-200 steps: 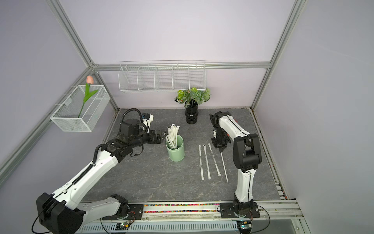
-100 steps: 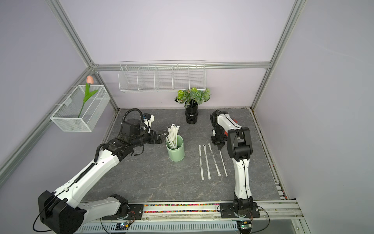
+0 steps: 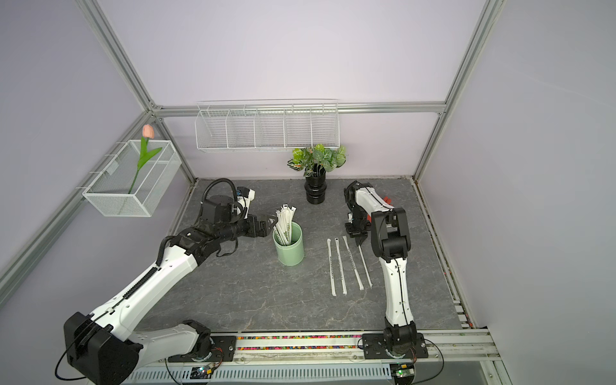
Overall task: Take the straws out of the storage container
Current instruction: Place the straw at the center of the board.
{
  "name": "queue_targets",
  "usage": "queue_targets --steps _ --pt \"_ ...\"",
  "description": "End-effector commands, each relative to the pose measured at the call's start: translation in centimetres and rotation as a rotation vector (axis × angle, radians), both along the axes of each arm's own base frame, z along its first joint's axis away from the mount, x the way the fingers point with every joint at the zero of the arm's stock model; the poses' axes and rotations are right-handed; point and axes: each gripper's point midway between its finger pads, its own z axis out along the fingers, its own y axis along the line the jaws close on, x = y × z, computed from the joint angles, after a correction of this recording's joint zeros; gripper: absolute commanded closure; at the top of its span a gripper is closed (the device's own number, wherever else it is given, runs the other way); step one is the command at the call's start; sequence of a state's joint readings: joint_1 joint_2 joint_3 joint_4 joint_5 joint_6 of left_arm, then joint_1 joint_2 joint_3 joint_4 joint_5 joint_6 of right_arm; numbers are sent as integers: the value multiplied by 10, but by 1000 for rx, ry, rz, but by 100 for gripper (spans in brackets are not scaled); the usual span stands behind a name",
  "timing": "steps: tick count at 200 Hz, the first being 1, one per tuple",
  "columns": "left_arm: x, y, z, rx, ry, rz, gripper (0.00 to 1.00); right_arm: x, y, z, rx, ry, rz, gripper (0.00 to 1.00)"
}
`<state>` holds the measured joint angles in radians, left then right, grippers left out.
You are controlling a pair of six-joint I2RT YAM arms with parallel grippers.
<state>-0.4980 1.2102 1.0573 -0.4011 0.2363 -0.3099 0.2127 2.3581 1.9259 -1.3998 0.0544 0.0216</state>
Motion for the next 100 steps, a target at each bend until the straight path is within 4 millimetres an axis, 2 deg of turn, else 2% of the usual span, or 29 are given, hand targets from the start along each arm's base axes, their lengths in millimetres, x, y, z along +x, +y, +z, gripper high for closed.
queue_targets --steps 1,52,100 --pt "1 -4 4 -6 -9 -13 0 -5 2 -7 14 32 -4 89" --pt "1 -5 4 -6 -7 -14 0 -8 2 -7 16 27 -11 86" --pt "2 -5 3 -6 -5 -15 0 -7 2 0 20 8 -15 82"
